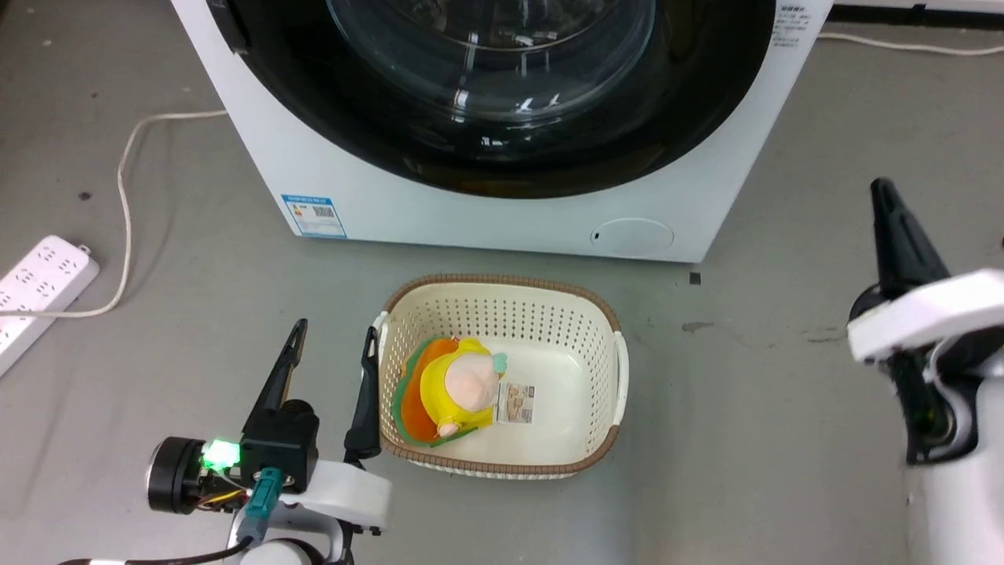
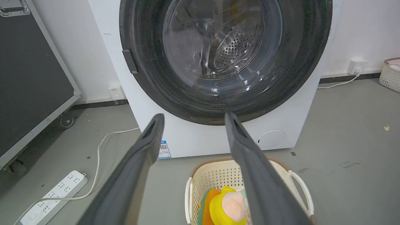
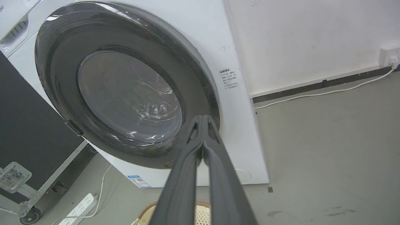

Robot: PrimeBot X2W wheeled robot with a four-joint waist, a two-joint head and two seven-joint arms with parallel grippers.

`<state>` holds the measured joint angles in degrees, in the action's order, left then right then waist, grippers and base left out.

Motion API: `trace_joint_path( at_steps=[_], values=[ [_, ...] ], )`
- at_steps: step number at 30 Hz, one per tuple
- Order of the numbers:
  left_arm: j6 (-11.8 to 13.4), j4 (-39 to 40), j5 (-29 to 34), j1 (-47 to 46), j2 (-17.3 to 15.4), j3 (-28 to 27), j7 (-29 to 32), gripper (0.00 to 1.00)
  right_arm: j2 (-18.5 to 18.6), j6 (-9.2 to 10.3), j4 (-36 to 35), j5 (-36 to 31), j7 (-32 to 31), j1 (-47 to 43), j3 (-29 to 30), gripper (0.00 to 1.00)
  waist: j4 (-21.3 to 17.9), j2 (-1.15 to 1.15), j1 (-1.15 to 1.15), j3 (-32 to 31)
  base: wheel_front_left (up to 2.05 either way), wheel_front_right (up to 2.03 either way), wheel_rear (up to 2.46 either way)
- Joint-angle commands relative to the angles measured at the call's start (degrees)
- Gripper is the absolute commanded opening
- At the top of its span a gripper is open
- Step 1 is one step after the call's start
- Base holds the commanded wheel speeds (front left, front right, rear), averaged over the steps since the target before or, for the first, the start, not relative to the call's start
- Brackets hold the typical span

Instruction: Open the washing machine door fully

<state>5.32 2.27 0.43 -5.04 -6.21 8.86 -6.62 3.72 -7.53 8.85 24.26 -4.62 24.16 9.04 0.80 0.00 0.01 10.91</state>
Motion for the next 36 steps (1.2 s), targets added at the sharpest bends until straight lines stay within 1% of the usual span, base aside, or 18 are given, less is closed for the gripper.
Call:
trace_joint_path(
  at_steps=[1, 2, 4, 9, 15, 20, 29, 36],
  values=[
    [0.65, 0.45, 0.35, -1.19, -0.36, 0.91, -0.75, 1.00, -0.25, 0.02, 2.41, 1.71, -1.17, 3.85, 1.49, 0.00, 0.20, 0.00, -0.01, 0.81, 0.00, 0.00, 0.00],
    [0.65, 0.45, 0.35, -1.19, -0.36, 0.91, -0.75, 1.00, -0.25, 0.02, 2.41, 1.71, -1.17, 3.85, 1.49, 0.00, 0.20, 0.00, -0.01, 0.81, 0.00, 0.00, 0.00],
    [1.09, 0.58, 0.30, -1.71, -0.61, 1.60, -1.10, 1.00, -0.38, 0.02, 4.99, 3.17, -2.54, 7.12, 2.80, 0.00, 0.49, 0.00, -0.01, 1.62, 0.00, 0.00, 0.00],
    [1.62, 0.87, 0.25, -2.65, -0.97, 2.51, -1.58, 1.00, -0.45, 0.02, 7.69, 5.32, -4.48, 11.48, 4.48, 0.00, 1.01, 0.00, -0.01, 2.94, 0.00, 0.00, 0.00],
    [2.57, 1.40, 0.20, -4.01, -1.44, 3.87, -2.28, 1.00, -0.36, 0.03, 11.76, 9.14, -8.64, 18.13, 7.20, 0.00, 1.86, 0.00, -0.01, 5.22, 0.00, 0.00, 0.00],
    [3.38, 1.81, 0.12, -5.14, -1.69, 5.10, -2.87, 1.00, 0.65, 0.03, 15.37, 11.51, -11.35, 24.36, 10.12, 0.00, 2.82, 0.00, -0.01, 7.33, 0.00, 0.00, 0.00],
    [4.85, 2.24, -0.15, -6.84, -2.12, 7.28, -3.93, 1.00, 2.99, 0.03, 23.27, 15.08, -18.47, 35.87, 15.14, 0.00, 4.84, 0.00, -0.01, 10.58, 0.00, 0.00, 0.00],
    [5.98, 2.61, -0.40, -7.92, -2.58, 8.73, -4.76, 1.00, 5.51, 0.03, 30.63, 15.10, -21.73, 43.17, 18.91, 0.00, 6.10, 0.00, -0.01, 12.60, 0.00, 0.00, 0.00]
  ],
)
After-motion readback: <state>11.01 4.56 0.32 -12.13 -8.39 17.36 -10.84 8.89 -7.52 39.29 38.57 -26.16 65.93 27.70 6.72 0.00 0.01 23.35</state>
